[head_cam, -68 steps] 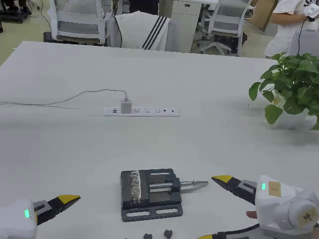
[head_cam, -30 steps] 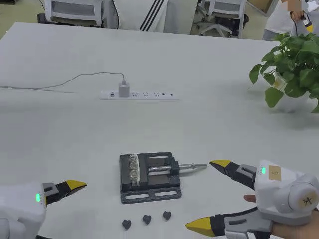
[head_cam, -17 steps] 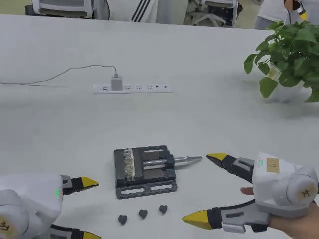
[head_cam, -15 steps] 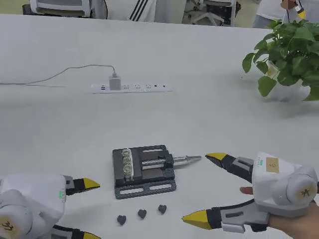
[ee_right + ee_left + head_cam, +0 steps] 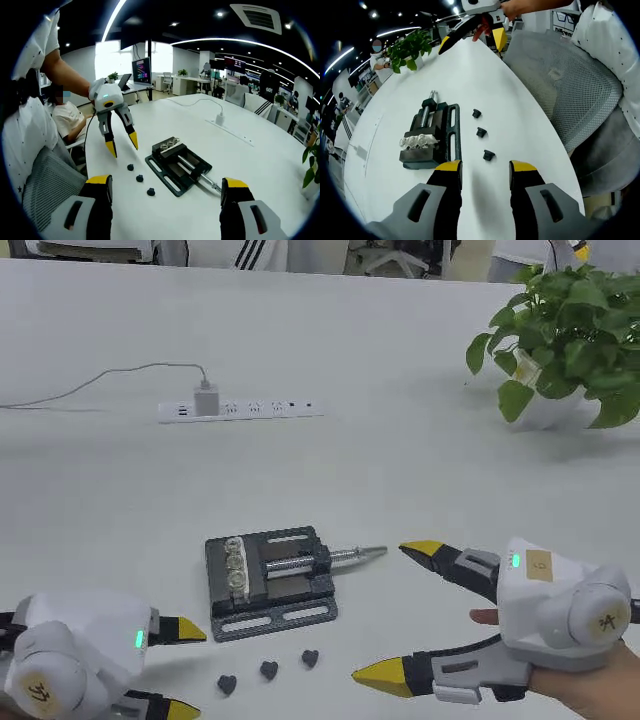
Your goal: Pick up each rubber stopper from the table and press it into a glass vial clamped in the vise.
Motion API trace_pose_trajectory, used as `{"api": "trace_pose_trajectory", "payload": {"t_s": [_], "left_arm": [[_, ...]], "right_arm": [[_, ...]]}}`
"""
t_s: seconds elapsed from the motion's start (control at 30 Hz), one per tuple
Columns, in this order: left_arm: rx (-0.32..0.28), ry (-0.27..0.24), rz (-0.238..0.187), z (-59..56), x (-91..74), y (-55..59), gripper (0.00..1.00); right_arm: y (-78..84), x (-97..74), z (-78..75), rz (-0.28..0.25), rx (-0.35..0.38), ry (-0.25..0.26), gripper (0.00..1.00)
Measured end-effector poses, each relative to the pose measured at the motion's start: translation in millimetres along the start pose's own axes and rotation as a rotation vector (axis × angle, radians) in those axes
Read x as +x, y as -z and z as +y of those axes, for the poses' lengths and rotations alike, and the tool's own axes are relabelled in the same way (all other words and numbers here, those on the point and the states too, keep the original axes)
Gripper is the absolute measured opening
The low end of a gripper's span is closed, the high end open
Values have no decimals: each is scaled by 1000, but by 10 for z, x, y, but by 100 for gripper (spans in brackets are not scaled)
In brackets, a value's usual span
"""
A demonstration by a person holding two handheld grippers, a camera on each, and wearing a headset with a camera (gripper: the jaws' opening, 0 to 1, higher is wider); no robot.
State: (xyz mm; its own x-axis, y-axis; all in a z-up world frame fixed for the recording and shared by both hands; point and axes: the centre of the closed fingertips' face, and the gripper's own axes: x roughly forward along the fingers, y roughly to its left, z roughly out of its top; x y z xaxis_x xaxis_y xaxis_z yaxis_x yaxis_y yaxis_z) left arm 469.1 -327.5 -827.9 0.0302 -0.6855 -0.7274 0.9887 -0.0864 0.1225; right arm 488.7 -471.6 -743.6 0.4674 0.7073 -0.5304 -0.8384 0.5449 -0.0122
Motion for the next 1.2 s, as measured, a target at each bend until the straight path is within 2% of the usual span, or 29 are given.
{"api": "trace_pose_trajectory", "payload": {"t_s": [0.27, 0.63, 0.83, 1.2], "left_arm": [[38, 51, 22, 7, 148, 60, 22], [96, 100, 40, 16, 245, 85, 15], [132, 134, 49, -39, 285, 91, 12], [157, 151, 54, -72, 343, 100, 10]], "right_arm": [[4, -17, -25, 1, 11, 10, 88], [8, -34, -48, -5, 30, 27, 87], [14, -41, -53, -6, 36, 34, 87], [39, -72, -57, -7, 45, 42, 86]]}}
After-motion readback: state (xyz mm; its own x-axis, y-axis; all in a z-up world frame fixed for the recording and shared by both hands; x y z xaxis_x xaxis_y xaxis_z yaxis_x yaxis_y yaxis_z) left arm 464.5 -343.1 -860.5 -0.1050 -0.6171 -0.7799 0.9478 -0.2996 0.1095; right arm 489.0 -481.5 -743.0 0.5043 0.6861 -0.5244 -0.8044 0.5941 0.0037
